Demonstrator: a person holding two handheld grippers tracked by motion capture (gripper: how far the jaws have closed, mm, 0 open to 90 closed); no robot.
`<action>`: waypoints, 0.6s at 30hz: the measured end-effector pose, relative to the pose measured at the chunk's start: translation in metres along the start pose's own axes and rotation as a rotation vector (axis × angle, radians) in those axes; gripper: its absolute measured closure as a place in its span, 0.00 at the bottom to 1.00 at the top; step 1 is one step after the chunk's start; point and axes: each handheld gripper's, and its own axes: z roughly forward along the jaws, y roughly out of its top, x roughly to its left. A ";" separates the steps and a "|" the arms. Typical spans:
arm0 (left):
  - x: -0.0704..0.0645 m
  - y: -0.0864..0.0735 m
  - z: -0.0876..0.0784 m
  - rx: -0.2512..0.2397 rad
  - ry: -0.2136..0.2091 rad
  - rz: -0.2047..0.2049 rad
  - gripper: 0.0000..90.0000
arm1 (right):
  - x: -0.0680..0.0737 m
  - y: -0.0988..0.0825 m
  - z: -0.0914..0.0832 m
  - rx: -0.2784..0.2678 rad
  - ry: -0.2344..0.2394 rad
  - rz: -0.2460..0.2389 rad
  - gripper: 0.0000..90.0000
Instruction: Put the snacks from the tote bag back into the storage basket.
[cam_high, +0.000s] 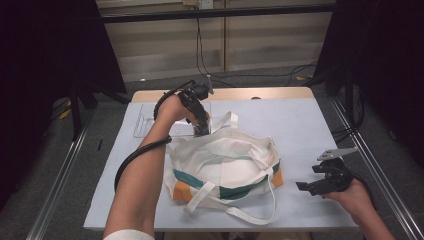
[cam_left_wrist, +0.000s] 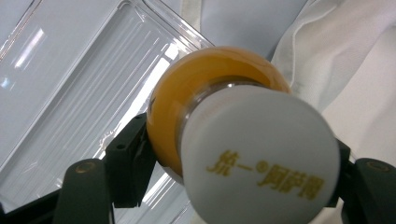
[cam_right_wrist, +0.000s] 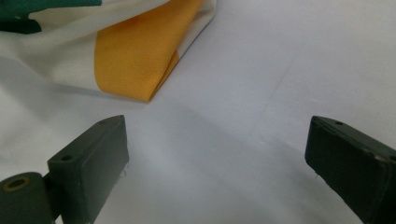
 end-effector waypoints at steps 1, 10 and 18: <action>0.000 0.000 0.001 0.002 -0.003 0.013 0.34 | 0.000 0.000 0.000 0.002 0.000 -0.001 0.07; -0.001 -0.001 0.003 -0.007 0.002 -0.005 0.34 | 0.000 0.000 0.000 0.001 0.002 0.000 0.07; 0.000 -0.001 0.003 0.000 0.003 0.008 0.34 | 0.000 0.000 0.000 0.001 0.002 0.000 0.07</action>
